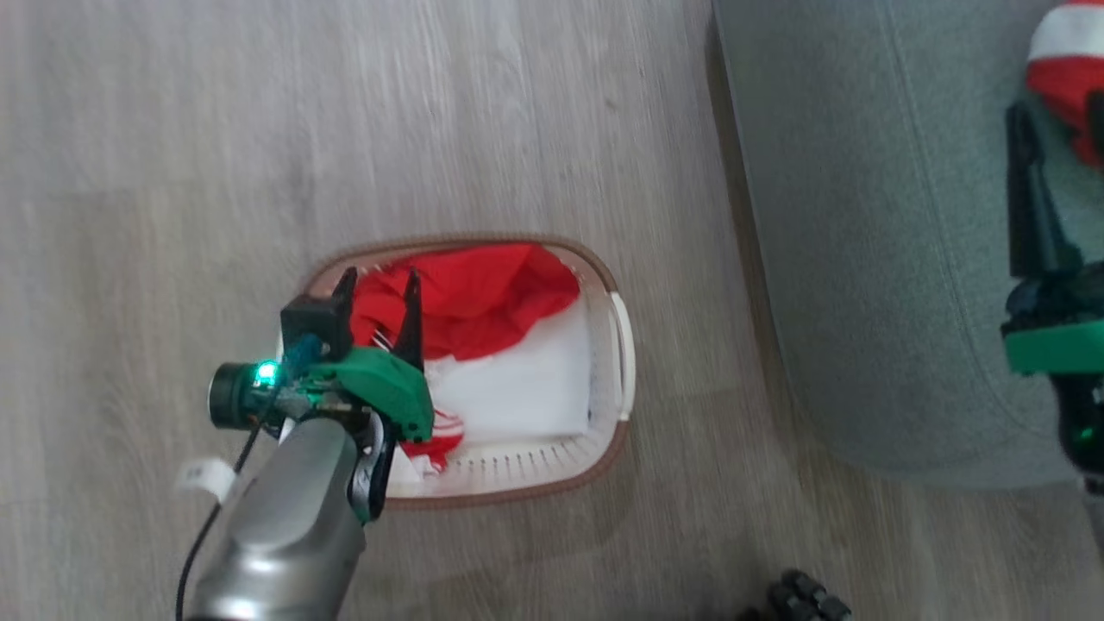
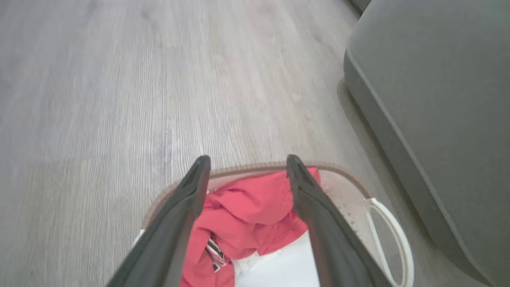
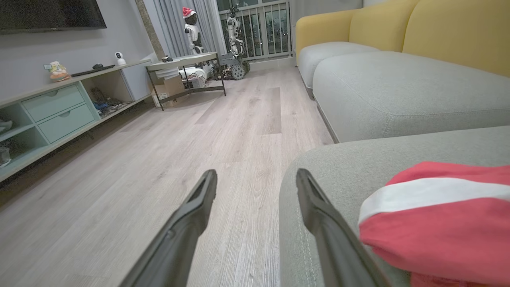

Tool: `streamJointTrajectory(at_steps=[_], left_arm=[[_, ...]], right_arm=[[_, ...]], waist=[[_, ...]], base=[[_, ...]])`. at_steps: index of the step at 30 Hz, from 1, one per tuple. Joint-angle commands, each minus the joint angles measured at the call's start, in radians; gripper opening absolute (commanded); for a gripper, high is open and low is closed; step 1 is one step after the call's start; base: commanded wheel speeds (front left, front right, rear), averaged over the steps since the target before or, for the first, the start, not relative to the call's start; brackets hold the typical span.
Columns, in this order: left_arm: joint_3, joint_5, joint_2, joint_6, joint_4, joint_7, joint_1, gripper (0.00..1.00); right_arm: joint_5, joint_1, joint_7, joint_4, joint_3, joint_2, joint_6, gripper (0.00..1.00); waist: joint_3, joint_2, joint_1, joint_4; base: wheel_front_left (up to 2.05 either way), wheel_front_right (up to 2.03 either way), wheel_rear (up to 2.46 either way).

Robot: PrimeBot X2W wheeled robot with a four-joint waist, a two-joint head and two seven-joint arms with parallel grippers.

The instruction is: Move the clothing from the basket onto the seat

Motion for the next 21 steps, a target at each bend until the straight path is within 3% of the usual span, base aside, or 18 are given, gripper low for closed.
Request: streamJointTrajectory(at_steps=[1,13,21], left_arm=[[0.014,-0.016,0.004,-0.004,0.011,-0.010,-0.031,1.00],[-0.024,-0.170,0.004,-0.030,0.389,0.008,-0.265,1.00],[0.002,-0.219,0.011,-0.008,0.535,0.038,-0.368,1.00]], right_arm=[[0.009,-0.007,-0.009,-0.034,0.006,-0.025,0.000,1.00],[0.055,-0.127,-0.009,-0.129,-0.021,-0.013,0.000,1.00],[0.056,-0.175,-0.009,-0.235,-0.066,-0.012,0.000,1.00]], waist=[[0.058,0.0000,-0.0001,-0.031],[0.241,0.0000,-0.0001,-0.096],[0.362,0.0000,-0.0001,-0.142]], base=[[0.00,0.00,0.00],[0.00,0.00,0.00],[0.00,0.00,0.00]])
